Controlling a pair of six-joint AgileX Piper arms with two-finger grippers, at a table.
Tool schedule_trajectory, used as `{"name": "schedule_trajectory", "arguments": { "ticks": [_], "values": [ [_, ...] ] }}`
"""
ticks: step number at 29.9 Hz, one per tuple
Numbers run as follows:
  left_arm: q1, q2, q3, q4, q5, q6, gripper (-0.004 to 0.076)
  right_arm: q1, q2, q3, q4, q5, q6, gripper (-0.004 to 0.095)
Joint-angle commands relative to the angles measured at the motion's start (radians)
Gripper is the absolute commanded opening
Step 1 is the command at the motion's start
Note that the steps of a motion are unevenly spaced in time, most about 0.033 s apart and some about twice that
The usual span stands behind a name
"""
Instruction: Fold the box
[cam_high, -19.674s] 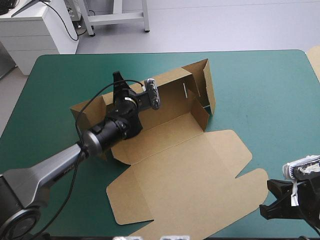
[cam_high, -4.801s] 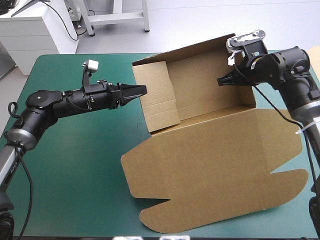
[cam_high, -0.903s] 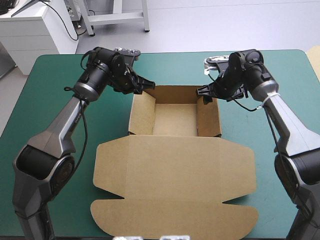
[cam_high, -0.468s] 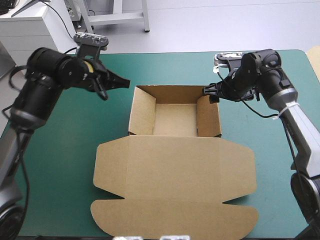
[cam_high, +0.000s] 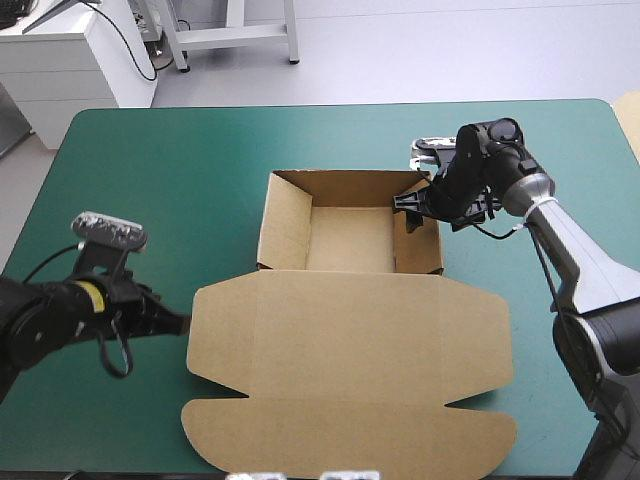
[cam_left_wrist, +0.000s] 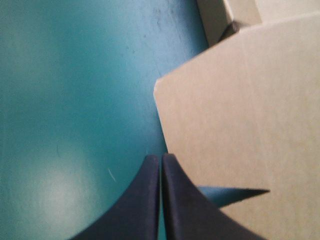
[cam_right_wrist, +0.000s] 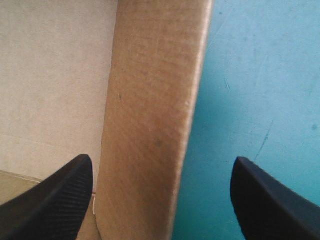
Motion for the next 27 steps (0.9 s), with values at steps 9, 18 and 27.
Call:
{"name": "schedule_trajectory", "arguments": {
  "ticks": [9,18,27],
  "values": [
    [-0.003,-0.382,0.347,-0.016,-0.057,-0.002,-0.0008,-0.007,0.027,-0.021,0.007,-0.014,-0.036,0.0690],
    [-0.003,-0.538,0.436,-0.016,-0.059,-0.002,-0.0008,-0.007,0.029,-0.021,-0.003,0.033,-0.042,0.0388],
    [-0.003,-0.558,0.436,-0.016,-0.061,-0.002,-0.0008,-0.007,0.024,-0.023,0.001,0.043,-0.115,-0.0021]
  ]
}}
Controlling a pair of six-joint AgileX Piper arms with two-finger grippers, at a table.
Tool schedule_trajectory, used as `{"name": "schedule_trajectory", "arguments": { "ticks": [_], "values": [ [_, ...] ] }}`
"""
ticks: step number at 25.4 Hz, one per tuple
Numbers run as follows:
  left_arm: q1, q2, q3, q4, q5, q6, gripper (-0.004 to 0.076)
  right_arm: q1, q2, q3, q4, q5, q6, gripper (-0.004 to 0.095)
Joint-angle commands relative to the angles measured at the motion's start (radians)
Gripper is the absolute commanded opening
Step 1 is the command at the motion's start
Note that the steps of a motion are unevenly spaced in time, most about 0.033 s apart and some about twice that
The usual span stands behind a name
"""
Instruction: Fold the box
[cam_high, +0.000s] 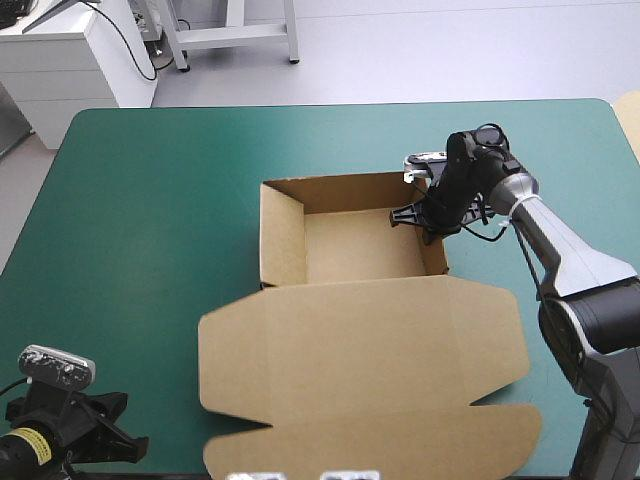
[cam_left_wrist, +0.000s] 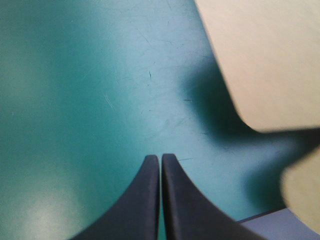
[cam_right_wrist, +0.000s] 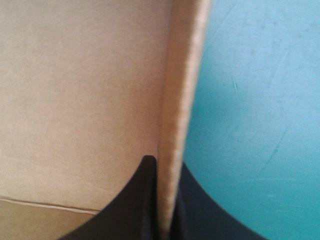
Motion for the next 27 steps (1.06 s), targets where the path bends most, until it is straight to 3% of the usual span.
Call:
{"name": "schedule_trajectory", "arguments": {
  "ticks": [1,8,12,17,23,27],
  "values": [
    [-0.003,0.011,-0.022,-0.001,-0.051,-0.002,-0.0008,-0.008,-0.060,-0.030,0.001,0.026,-0.062,-0.0021],
    [-0.003,0.011,-0.022,-0.003,-0.047,-0.002,-0.0008,-0.130,-0.174,-0.160,-0.110,0.026,-0.104,-0.0021],
    [-0.003,0.011,-0.022,-0.030,-0.047,-0.002,-0.0008,-0.293,-0.245,-0.224,-0.189,0.026,-0.141,-0.0021],
    [-0.003,0.011,-0.022,-0.032,-0.049,0.003,-0.0008,-0.510,-0.270,-0.244,-0.189,0.013,-0.172,-0.0021],
    [-0.003,0.011,-0.022,-0.031,-0.046,0.003,-0.0008,-0.756,-0.148,-0.244,-0.192,-0.047,-0.202,-0.0021],
    [-0.003,0.011,-0.022,-0.031,-0.042,0.003,-0.0008,-0.826,-0.023,-0.244,-0.175,-0.027,-0.200,-0.0013]
  ]
}}
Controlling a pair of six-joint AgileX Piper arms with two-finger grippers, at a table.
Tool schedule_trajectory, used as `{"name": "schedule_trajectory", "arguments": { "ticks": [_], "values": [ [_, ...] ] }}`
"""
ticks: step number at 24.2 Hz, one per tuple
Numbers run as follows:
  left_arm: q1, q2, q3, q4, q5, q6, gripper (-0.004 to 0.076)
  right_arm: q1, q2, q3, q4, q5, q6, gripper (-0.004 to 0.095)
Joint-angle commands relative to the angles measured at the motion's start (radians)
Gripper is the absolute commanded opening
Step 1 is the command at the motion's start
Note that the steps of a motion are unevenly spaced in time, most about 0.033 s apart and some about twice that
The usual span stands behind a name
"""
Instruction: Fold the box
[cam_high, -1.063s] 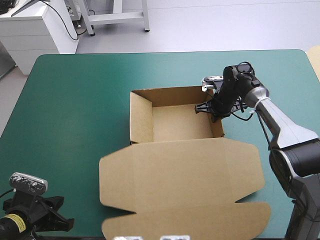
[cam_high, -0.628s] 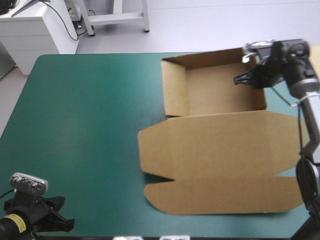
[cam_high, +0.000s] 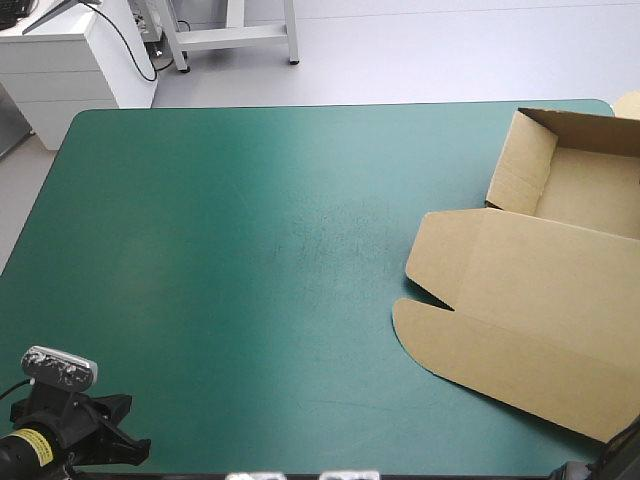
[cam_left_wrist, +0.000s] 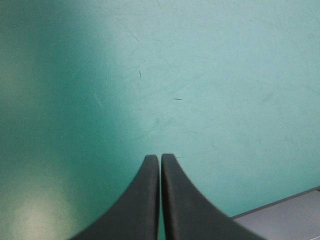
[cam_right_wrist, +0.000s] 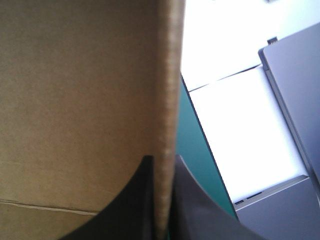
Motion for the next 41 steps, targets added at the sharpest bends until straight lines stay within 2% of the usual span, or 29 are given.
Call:
{"name": "schedule_trajectory", "arguments": {
  "ticks": [1,2,4,7,9,12,17,20,24,26,29,31,32,33,34,35,37,41],
  "values": [
    [-0.003,0.011,-0.022,0.000,-0.041,0.003,-0.0008,-0.031,0.016,-0.029,0.020,-0.005,-0.012,-0.0004],
    [-0.003,0.011,-0.022,0.000,-0.040,0.003,-0.0008,-0.034,0.032,-0.029,0.032,0.008,-0.018,0.0039],
    [-0.003,0.011,-0.022,0.000,-0.040,0.003,-0.0008,-0.034,0.048,-0.029,0.056,0.017,-0.035,0.0212],
    [-0.003,0.011,-0.022,0.016,-0.040,0.003,-0.0008,-0.038,0.048,-0.055,0.060,0.029,0.015,0.0585],
    [-0.003,0.011,-0.022,0.014,-0.040,0.003,-0.0008,-0.040,0.039,-0.094,0.060,0.029,0.017,0.0724],
    [-0.003,0.011,-0.022,0.014,-0.040,0.003,-0.0008,-0.040,-0.010,-0.142,0.073,0.029,0.018,0.0788],
    [-0.003,0.011,-0.022,0.008,-0.045,0.003,-0.0008,-0.040,-0.164,-0.140,0.168,0.029,0.015,0.0786],
    [-0.003,0.011,-0.022,0.008,-0.047,0.003,-0.0008,-0.038,-0.282,-0.085,0.325,0.029,-0.026,0.0786],
    [-0.003,0.011,-0.022,-0.017,-0.068,-0.039,-0.0008,-0.027,-0.449,0.045,0.590,0.029,-0.135,0.0784],
    [-0.003,0.011,-0.022,-0.025,-0.087,-0.069,-0.0008,-0.002,-0.533,0.122,0.641,0.029,-0.189,0.0783],
    [-0.003,0.011,-0.022,-0.027,-0.096,-0.069,-0.0008,0.064,-0.669,0.236,0.647,0.020,-0.228,0.0753],
    [-0.003,0.011,-0.022,-0.025,-0.096,-0.069,-0.0008,0.151,-0.815,0.342,0.647,-0.039,-0.257,0.0647],
    [-0.003,0.011,-0.022,-0.027,-0.096,-0.069,-0.0008,0.224,-0.901,0.398,0.645,-0.099,-0.277,0.0467],
    [-0.003,0.011,-0.022,-0.027,-0.096,-0.069,-0.0008,0.263,-0.947,0.426,0.639,-0.129,-0.284,0.0343],
    [-0.003,0.009,-0.022,-0.032,-0.108,-0.052,-0.0008,0.341,-1.036,0.481,0.609,-0.183,-0.299,0.0072],
    [-0.003,0.005,-0.022,-0.032,-0.118,-0.042,-0.0008,0.369,-1.071,0.504,0.595,-0.206,-0.299,-0.0029],
    [-0.003,-0.052,-0.022,-0.055,-0.208,0.010,-0.0008,0.444,-1.228,0.614,0.547,-0.208,-0.294,-0.0006],
    [-0.003,-0.162,-0.013,-0.046,-0.293,0.124,-0.0008,0.450,-1.373,0.765,0.468,-0.227,-0.292,-0.0006]
  ]
}}
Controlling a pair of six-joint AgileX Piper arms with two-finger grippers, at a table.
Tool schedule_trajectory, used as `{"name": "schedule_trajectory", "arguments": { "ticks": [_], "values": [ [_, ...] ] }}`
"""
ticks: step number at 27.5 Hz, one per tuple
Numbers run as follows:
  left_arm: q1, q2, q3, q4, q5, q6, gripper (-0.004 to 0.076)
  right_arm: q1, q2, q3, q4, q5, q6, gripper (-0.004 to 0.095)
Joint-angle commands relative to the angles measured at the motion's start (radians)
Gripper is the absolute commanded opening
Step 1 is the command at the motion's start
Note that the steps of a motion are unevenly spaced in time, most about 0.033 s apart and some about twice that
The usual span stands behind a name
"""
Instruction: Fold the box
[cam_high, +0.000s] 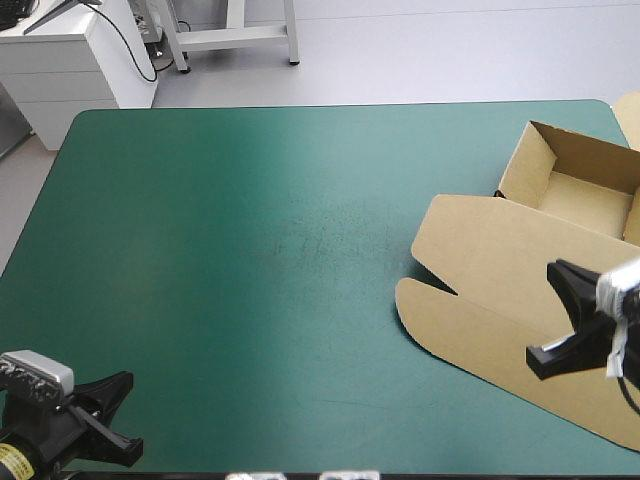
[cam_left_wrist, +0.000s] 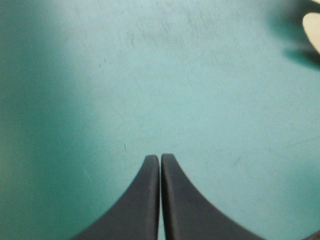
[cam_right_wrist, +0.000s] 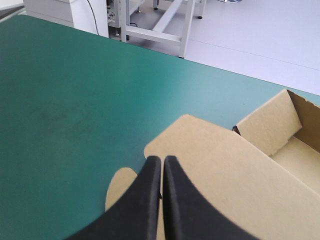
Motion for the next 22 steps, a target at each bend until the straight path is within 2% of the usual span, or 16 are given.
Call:
{"name": "schedule_trajectory", "arguments": {
  "ticks": [1,5,10,13,18,22],
  "values": [
    [-0.003,-0.061,-0.004,-0.004,-0.120,0.081,-0.0008,0.003,-0.082,0.084,-0.049,-0.096,-0.008,-0.0006],
    [-0.003,-0.187,0.074,-0.005,-0.169,0.081,-0.0008,0.003,-0.253,0.304,-0.076,-0.228,-0.073,-0.0006],
    [-0.003,-0.274,0.124,-0.054,-0.174,0.081,-0.0008,0.003,-0.393,0.450,-0.072,-0.285,-0.085,-0.0006],
    [-0.003,-0.269,0.136,-0.057,-0.166,0.108,-0.0008,0.003,-0.482,0.513,-0.074,-0.315,-0.094,-0.0006],
    [-0.003,-0.271,0.168,-0.054,-0.219,0.130,-0.0008,0.016,-0.585,0.604,-0.074,-0.392,-0.063,-0.0006],
    [-0.003,-0.271,0.180,-0.053,-0.237,0.130,-0.0008,0.077,-0.605,0.666,-0.074,-0.395,-0.060,-0.0006]
  ]
}}
